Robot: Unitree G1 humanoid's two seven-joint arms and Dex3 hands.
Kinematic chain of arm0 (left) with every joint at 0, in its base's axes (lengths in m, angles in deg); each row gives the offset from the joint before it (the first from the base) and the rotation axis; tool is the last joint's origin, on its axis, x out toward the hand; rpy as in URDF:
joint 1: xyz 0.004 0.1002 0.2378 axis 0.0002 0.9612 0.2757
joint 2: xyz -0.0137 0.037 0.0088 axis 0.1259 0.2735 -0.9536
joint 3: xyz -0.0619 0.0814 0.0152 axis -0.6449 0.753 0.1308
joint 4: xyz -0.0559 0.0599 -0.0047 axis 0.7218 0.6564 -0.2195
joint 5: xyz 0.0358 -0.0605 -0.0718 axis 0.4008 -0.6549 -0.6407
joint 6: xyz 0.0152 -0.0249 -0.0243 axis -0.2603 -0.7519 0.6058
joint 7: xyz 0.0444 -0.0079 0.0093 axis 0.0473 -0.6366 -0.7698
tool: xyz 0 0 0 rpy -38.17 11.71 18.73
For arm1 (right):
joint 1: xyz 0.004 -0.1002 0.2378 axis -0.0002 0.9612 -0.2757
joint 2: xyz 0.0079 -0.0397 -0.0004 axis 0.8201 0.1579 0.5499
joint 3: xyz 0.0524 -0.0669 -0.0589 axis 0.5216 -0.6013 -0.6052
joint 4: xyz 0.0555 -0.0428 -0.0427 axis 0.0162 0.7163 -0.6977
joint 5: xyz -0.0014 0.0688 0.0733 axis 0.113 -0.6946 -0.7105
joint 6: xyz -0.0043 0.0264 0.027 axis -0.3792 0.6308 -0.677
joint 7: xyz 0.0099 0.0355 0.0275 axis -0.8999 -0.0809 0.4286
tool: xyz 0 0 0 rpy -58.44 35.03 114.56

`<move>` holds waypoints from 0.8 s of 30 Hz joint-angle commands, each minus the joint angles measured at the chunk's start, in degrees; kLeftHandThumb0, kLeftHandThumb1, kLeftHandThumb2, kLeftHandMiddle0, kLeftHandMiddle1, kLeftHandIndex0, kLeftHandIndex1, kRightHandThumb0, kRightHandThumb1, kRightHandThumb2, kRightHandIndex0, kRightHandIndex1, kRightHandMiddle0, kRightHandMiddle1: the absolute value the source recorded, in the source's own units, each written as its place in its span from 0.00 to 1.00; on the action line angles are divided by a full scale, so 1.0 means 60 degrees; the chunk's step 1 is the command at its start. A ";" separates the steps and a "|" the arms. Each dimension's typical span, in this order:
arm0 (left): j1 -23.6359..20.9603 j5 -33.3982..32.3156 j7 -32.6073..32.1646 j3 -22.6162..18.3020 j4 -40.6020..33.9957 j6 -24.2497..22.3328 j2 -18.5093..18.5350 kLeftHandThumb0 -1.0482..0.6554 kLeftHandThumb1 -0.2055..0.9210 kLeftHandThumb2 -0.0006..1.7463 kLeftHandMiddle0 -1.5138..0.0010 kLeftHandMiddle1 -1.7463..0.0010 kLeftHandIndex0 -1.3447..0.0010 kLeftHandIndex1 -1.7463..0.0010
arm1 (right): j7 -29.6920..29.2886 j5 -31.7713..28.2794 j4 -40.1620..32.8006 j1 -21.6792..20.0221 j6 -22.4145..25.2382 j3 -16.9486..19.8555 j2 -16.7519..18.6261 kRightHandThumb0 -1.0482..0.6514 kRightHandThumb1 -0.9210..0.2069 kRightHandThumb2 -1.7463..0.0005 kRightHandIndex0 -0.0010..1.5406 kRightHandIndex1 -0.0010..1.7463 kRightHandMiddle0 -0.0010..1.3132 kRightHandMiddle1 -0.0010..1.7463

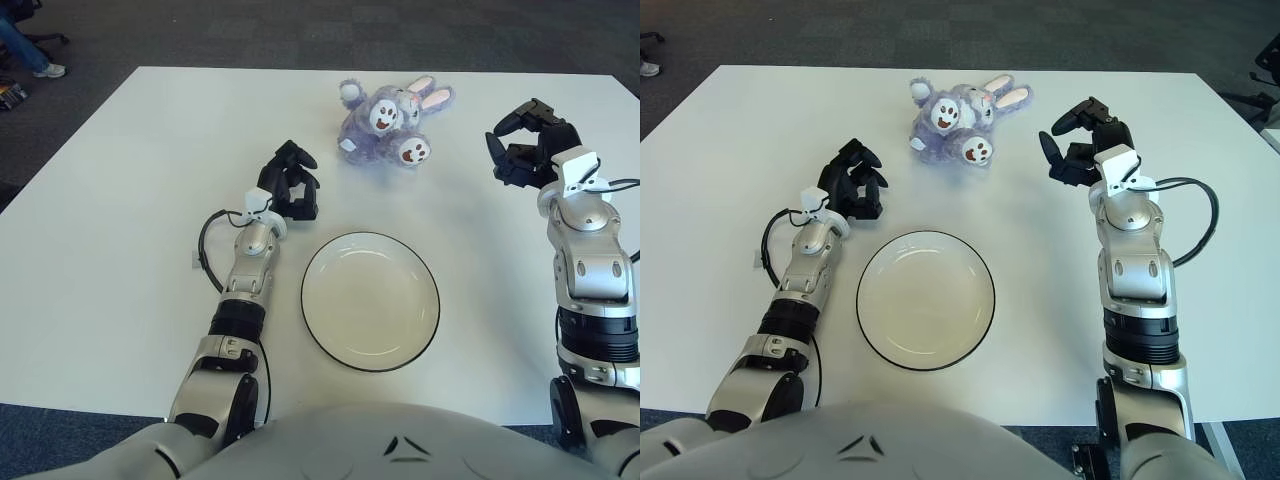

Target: Put the doll into the plate.

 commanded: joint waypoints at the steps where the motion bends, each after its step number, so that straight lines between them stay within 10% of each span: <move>1: 0.0116 0.0026 0.0004 0.0029 0.0234 0.0142 -0.0023 0.61 0.40 0.81 0.63 0.00 0.60 0.00 | 0.0199 0.0638 -0.0009 0.0001 -0.0475 -0.0454 -0.0499 0.41 0.03 0.68 0.72 1.00 0.16 1.00; 3: 0.0113 0.0030 0.0002 0.0037 0.0251 0.0164 -0.0030 0.61 0.40 0.81 0.63 0.00 0.60 0.00 | 0.0323 0.0817 0.0021 -0.0019 -0.0544 -0.0582 -0.0633 0.32 0.10 0.66 0.53 1.00 0.08 0.90; 5: 0.0108 0.0034 0.0006 0.0048 0.0273 0.0189 -0.0036 0.61 0.40 0.81 0.63 0.00 0.60 0.00 | 0.0471 0.0920 0.0032 -0.0059 -0.0537 -0.0654 -0.0721 0.24 0.13 0.65 0.22 0.86 0.03 0.78; 7: 0.0102 0.0030 0.0016 0.0051 0.0291 0.0210 -0.0032 0.61 0.40 0.81 0.63 0.00 0.59 0.00 | 0.0630 0.0963 0.0021 -0.0114 -0.0494 -0.0691 -0.0776 0.19 0.12 0.67 0.11 0.62 0.02 0.71; 12: 0.0088 0.0013 0.0030 0.0048 0.0325 0.0239 -0.0026 0.61 0.40 0.81 0.63 0.00 0.59 0.00 | 0.0897 0.1012 -0.0027 -0.0201 -0.0389 -0.0698 -0.0810 0.13 0.06 0.74 0.01 0.36 0.00 0.59; 24: 0.0051 -0.0156 0.0167 -0.0017 0.0409 0.0332 -0.0035 0.61 0.40 0.81 0.63 0.00 0.60 0.00 | 0.1226 0.1178 -0.0394 -0.0280 0.0121 -0.0784 -0.0625 0.10 0.01 0.82 0.00 0.27 0.00 0.50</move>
